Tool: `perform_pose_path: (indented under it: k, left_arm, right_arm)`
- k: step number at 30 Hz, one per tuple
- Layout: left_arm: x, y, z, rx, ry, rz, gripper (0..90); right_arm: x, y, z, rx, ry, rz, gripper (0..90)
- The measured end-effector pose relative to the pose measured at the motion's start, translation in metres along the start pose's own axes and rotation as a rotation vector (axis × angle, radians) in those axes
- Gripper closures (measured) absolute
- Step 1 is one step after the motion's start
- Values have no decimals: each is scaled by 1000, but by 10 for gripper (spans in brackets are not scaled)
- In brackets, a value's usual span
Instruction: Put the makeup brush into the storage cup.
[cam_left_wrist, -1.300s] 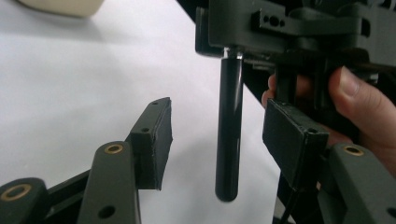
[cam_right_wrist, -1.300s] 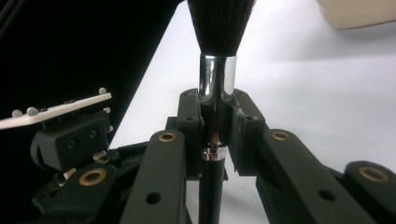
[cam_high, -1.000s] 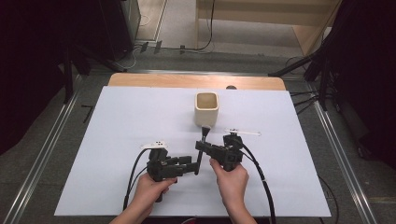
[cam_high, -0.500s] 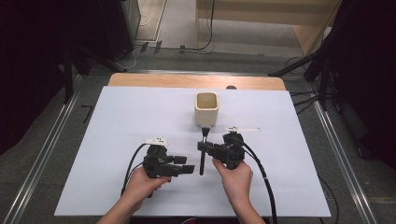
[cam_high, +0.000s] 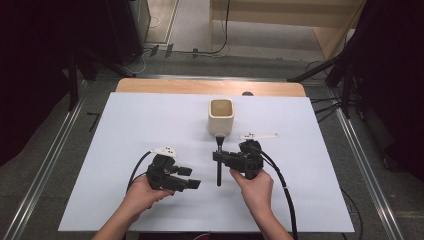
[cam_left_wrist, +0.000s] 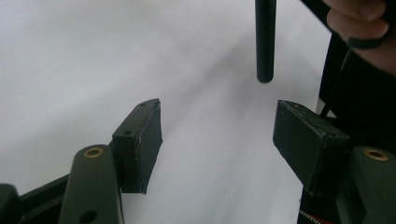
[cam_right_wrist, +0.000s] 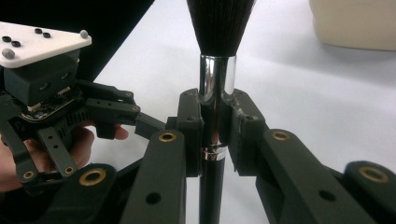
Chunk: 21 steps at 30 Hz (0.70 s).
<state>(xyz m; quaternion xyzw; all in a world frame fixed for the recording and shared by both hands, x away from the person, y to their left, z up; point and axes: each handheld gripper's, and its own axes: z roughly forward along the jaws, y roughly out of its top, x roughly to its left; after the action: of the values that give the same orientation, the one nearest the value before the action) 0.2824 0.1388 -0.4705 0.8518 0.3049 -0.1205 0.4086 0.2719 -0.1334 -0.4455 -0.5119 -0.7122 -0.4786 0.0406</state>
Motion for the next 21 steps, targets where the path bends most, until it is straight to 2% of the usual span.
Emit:
perform_pose_path:
  k: [9,13,14,18,21]
  left_arm:
    - [-4,-1,-4,51,65,114,335]
    - [-5,-2,-9,43,62,122,335]
    - [-5,-2,-10,41,73,125,335]
    - [-8,-3,-14,41,100,170,334]
    - [-8,-5,-17,42,108,179,334]
  right_arm:
    - [1,1,-4,7,20,-34,783]
    - [2,-3,-10,12,11,-80,783]
    - [2,-4,-11,9,5,-90,783]
    - [-3,-4,-16,-8,3,-93,782]
    - [-5,-3,-19,-16,-5,-94,782]
